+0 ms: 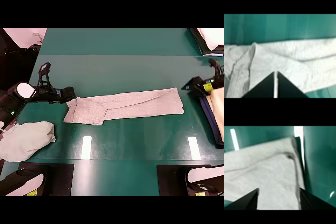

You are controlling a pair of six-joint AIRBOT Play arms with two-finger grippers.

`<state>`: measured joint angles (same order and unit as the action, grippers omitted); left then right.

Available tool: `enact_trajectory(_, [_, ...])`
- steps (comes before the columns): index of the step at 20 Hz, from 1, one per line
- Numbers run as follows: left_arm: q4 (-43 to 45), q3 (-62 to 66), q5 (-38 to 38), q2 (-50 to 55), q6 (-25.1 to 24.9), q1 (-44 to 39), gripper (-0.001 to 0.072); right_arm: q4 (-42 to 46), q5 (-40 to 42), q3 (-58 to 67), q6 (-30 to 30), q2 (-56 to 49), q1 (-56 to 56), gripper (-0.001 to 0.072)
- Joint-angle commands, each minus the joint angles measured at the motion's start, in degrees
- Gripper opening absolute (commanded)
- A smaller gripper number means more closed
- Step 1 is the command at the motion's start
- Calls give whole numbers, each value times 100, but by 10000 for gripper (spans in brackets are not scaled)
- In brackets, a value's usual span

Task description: Fold the shirts.

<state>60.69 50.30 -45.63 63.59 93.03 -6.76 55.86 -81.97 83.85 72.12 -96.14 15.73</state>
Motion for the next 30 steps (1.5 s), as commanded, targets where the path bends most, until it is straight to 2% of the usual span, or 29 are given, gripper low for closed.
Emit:
enact_trajectory(1, [-243, 31, -557, 4, -372, 2, 22, -48, -267, -393, -426, -184, 426, 524])
enact_trajectory(7, [-391, 31, -1010, 31, -570, 2, 23, -433, -326, -540, -776, -807, 326, 517])
enact_trajectory(10, [-855, 61, -1073, 203, -848, -42, 23, -529, -308, -538, -855, -852, -4, 424])
enact_trajectory(11, [-903, 129, -1073, 306, -911, -114, 23, -522, -321, -538, -935, -852, -70, 323])
enact_trajectory(12, [-914, 254, -1058, 457, -905, -260, 23, -527, -332, -538, -966, -846, -125, 183])
enact_trajectory(14, [-909, 669, -997, 866, -907, -682, 22, -531, -374, -540, -966, -754, -168, 29])
enact_trajectory(19, [-911, 2302, -732, 2494, -903, -1792, 22, -560, -533, -538, -776, 131, -186, 11])
enact_trajectory(24, [-918, 3851, -741, 4054, -901, -2559, 22, -1576, -706, -319, -529, 1137, -605, 10])
enact_trajectory(30, [-931, 4319, -761, 4677, -782, -2826, 22, -1674, -815, 1047, -90, 1366, -1823, 10])
